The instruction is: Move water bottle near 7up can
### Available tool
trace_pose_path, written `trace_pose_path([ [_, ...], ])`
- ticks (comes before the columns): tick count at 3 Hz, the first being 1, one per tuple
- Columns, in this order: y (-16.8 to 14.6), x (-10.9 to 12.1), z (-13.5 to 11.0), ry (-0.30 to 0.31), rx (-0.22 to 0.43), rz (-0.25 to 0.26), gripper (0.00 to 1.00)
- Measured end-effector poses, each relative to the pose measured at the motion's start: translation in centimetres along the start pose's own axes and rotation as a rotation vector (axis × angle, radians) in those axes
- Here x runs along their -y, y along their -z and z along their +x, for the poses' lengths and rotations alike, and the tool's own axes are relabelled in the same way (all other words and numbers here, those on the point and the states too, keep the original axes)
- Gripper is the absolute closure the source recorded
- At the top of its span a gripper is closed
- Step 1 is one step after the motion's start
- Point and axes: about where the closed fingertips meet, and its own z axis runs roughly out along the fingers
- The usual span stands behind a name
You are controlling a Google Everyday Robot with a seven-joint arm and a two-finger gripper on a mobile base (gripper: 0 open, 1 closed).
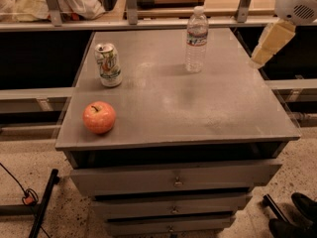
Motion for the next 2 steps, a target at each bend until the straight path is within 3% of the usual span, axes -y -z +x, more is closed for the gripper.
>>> trace_pose_path([
  [2,-6.1,4.0,-3.4,-0.172,0.306,-0.029,0.00],
])
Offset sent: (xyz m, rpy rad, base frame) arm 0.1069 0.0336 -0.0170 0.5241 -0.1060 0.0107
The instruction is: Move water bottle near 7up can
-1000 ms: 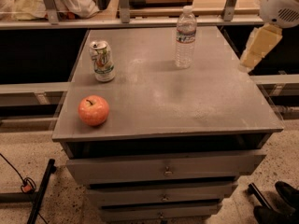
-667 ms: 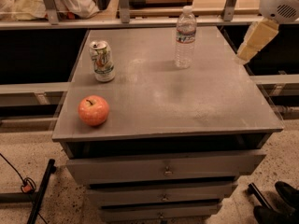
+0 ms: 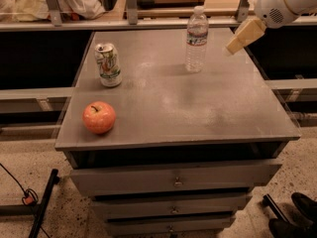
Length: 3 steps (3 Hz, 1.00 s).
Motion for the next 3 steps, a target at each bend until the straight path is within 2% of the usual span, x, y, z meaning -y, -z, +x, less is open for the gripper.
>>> trace_pose_path([
  [1,0.0,0.0,0.0,0.000,0.000,0.000,0.00],
  [2,-1.4,-0.2,-0.1,-0.019,0.024,-0.041,0.00],
  [3,-4.1,-0.7,-0.7,-0.070,0.078,-0.102,0.00],
])
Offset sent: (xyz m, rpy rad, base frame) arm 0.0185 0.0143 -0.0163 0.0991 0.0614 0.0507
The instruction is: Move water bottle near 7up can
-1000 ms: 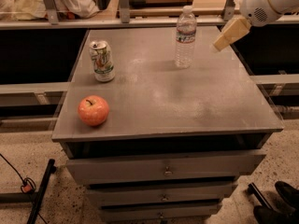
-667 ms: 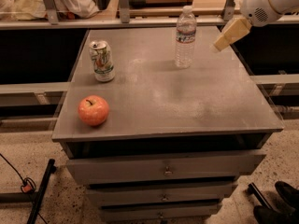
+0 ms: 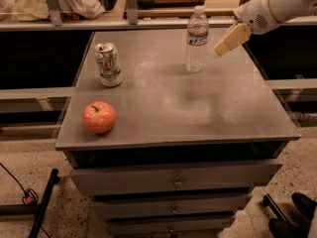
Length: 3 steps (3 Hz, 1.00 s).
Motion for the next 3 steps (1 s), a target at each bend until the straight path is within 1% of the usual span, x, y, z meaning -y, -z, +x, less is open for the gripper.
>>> trace_pose_path([
  [1,-2.2,0.1,-0.7,-0.045,0.094,-0.035,0.00],
  [3,-6.3,0.3,-3.6,-0.050,0.311,-0.070,0.00],
])
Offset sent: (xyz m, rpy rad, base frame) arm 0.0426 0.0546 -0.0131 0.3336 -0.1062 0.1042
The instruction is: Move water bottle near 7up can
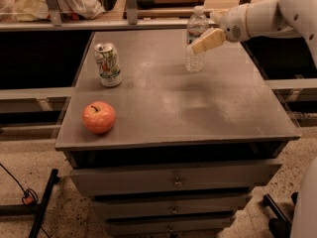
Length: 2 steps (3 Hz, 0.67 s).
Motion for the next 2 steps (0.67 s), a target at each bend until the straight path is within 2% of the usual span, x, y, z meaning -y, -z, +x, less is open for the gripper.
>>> trace_pose_path([
  [1,-0.95,0.23,0.02,-0.033,0.070,-0.004,0.00],
  [2,-1.63,0.22,-0.13,-0.050,0.109,-0.003,0.16],
])
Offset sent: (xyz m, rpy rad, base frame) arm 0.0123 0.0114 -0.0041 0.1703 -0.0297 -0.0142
